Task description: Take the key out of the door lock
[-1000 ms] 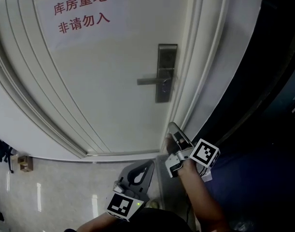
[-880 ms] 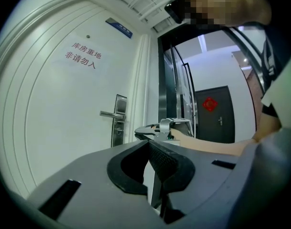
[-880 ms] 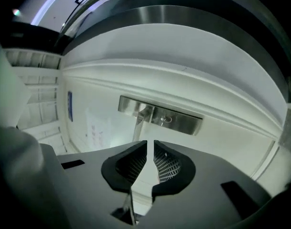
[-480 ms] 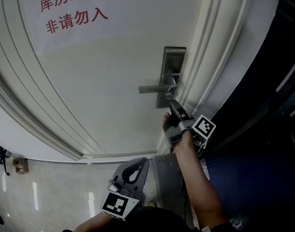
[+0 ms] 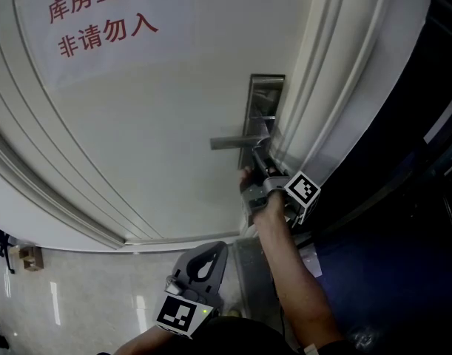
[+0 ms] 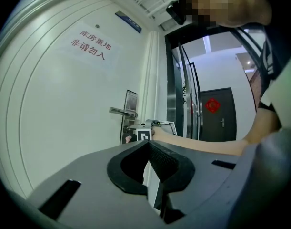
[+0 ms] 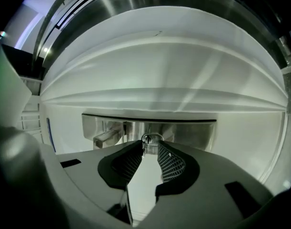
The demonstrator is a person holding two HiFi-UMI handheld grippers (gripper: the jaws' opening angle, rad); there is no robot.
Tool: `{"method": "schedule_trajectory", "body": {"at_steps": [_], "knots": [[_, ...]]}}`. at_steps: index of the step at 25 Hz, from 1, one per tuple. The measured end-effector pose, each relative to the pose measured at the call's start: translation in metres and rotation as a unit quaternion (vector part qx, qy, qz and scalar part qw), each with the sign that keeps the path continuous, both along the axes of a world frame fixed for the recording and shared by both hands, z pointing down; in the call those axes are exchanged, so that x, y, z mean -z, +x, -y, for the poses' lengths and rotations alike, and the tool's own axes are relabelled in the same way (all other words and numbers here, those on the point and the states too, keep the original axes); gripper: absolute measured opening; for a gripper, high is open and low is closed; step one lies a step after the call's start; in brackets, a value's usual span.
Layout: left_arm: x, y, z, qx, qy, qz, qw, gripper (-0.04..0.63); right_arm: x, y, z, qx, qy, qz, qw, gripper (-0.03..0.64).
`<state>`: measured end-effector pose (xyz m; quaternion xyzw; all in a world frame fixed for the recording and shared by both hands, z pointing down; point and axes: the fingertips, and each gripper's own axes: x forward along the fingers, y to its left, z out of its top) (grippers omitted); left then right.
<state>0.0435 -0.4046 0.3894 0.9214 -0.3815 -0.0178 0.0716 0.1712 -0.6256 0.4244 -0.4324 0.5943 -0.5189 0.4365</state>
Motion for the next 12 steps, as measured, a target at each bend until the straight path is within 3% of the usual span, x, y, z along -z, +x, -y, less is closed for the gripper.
{"method": "schedule_trajectory", "body": {"at_steps": [6, 12], "knots": [[-0.0002, 0.0010, 0.0029, -0.003, 0.000, 0.001, 1.0000, 0.005, 0.0067, -0.0005, 0.0032, -0.005, 0.005, 0.001, 1.000, 0.032], [-0.0002, 0.0025, 0.0023, -0.003, 0.000, 0.003, 1.0000, 0.005, 0.0039, 0.0019, 0.0037, -0.010, 0.005, -0.001, 1.000, 0.025]]}}
